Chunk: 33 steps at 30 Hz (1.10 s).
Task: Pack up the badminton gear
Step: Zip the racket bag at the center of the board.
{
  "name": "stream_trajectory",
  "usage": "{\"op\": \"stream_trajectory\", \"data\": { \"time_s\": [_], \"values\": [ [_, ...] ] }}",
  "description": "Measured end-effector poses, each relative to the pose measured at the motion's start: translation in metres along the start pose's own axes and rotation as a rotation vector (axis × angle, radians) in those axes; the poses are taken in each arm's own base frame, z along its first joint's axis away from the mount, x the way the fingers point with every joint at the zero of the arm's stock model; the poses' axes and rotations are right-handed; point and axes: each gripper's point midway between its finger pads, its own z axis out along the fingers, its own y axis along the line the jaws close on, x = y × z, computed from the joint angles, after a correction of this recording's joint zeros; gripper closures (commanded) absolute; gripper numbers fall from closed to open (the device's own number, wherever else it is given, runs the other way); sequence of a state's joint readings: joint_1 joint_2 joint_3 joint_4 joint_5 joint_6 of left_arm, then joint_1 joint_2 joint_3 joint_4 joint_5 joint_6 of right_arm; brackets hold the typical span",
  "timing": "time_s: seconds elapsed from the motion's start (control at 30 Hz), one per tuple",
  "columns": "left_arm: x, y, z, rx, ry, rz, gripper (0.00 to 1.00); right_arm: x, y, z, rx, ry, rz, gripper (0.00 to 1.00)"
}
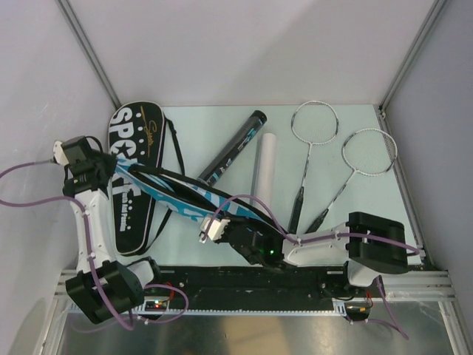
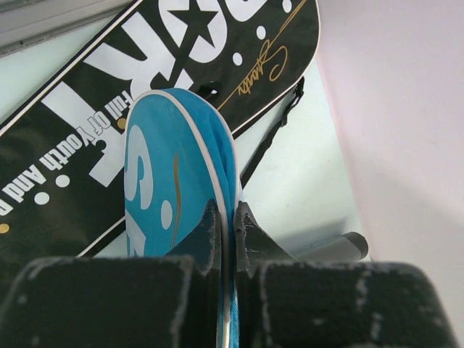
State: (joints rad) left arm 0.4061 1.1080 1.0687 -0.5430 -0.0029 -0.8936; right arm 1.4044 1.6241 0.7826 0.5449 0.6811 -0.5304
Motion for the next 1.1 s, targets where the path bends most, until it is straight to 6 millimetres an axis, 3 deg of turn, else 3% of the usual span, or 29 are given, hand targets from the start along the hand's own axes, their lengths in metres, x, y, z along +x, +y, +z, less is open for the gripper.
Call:
{"op": "stream_trajectory", "data": {
  "time_s": [0.13,0.27,0.4,0.6,0.77,1.0,1.1],
  "values": [
    [0.011,0.01,-0.003,-0.008,0.02,-0.004,1.0,-0.012,0.014,-0.01,-0.084,-0.032,0.077,0.62],
    [0.025,0.021,-0.008,-0.02,0.047,0.0,1.0,-0.048,0.019,-0.024,-0.217,-0.137,0.256,0.5],
    [0.029,0.022,-0.013,-0.012,0.055,-0.01,1.0,-0.085,-0.004,-0.021,-0.281,-0.233,0.43,0.47],
    [0.031,0.022,-0.014,-0.008,0.06,-0.016,1.0,-0.117,-0.043,0.001,-0.295,-0.311,0.577,0.49],
    [0.031,0.025,-0.017,-0.009,0.052,-0.016,1.0,-0.118,-0.045,0.036,-0.304,-0.287,0.608,0.49],
    [0.033,0.027,-0.018,-0.01,0.052,-0.015,1.0,-0.084,-0.009,0.063,-0.376,-0.152,0.598,0.45],
    [0.034,0.028,-0.018,-0.005,0.047,-0.015,1.0,-0.077,0.001,0.071,-0.39,-0.118,0.589,0.5]
  ]
}}
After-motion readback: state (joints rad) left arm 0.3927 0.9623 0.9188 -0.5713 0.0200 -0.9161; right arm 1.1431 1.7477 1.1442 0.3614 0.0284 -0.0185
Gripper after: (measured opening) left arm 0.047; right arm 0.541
